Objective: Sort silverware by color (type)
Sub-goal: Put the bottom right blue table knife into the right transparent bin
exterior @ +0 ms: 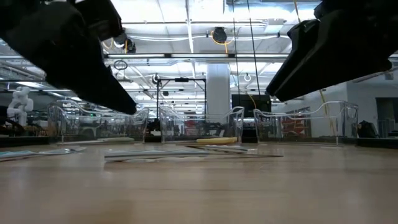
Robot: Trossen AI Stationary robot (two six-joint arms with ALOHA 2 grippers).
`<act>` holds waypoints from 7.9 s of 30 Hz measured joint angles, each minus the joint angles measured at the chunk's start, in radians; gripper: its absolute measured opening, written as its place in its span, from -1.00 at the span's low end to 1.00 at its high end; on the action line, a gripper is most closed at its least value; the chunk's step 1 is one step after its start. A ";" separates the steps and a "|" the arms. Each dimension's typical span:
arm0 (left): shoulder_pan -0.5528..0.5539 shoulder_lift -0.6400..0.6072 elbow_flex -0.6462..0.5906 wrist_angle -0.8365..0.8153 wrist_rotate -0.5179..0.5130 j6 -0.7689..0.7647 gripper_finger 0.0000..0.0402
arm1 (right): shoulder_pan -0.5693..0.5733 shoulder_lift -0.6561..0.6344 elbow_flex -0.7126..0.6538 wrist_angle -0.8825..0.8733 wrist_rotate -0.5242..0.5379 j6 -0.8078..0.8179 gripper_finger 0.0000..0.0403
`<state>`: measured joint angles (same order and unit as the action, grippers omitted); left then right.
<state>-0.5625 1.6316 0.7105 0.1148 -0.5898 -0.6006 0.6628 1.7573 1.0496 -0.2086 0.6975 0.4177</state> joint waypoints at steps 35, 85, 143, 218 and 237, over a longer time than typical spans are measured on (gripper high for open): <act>0.017 0.374 0.100 0.273 -0.084 0.078 -0.76 | 0.007 0.000 0.000 -0.011 -0.074 0.030 -0.23; 0.121 0.025 0.505 0.440 0.018 0.868 -0.76 | 0.144 -0.198 -0.035 0.649 0.637 -0.622 -0.23; 0.413 -0.078 0.505 -0.200 0.242 0.640 -0.76 | 0.027 -0.198 -0.034 0.617 0.752 -1.115 -0.23; 0.384 0.019 0.505 -0.231 0.221 0.437 -0.65 | -0.251 -0.135 -0.034 0.126 0.485 -0.887 -0.88; 0.307 0.017 0.506 -0.184 0.003 0.513 -0.06 | -0.250 -0.133 -0.034 0.001 0.478 -0.696 -0.91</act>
<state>-0.2551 1.6487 1.2167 -0.0689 -0.5871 -0.0877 0.4129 1.6240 1.0157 -0.2074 1.1755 -0.2786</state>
